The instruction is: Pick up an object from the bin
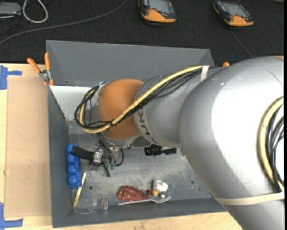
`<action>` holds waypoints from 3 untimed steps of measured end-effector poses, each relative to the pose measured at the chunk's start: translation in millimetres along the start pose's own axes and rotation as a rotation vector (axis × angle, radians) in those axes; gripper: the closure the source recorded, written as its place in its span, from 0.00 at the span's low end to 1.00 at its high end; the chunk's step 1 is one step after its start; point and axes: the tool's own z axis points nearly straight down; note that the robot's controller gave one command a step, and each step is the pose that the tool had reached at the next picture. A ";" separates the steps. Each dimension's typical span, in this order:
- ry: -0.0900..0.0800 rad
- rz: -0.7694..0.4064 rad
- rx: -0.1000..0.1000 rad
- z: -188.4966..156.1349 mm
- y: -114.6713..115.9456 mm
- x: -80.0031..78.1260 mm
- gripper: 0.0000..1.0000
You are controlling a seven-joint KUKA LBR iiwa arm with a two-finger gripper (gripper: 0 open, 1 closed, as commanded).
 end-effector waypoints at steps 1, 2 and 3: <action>0.000 0.000 0.000 0.0 0.0 0.0 1.00; 0.010 0.001 0.007 -23.5 -2.2 3.1 1.00; 0.004 0.001 0.002 -57.5 -1.0 1.1 1.00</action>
Offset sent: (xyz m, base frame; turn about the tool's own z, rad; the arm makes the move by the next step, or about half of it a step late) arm 0.0000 0.0001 0.0992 0.0003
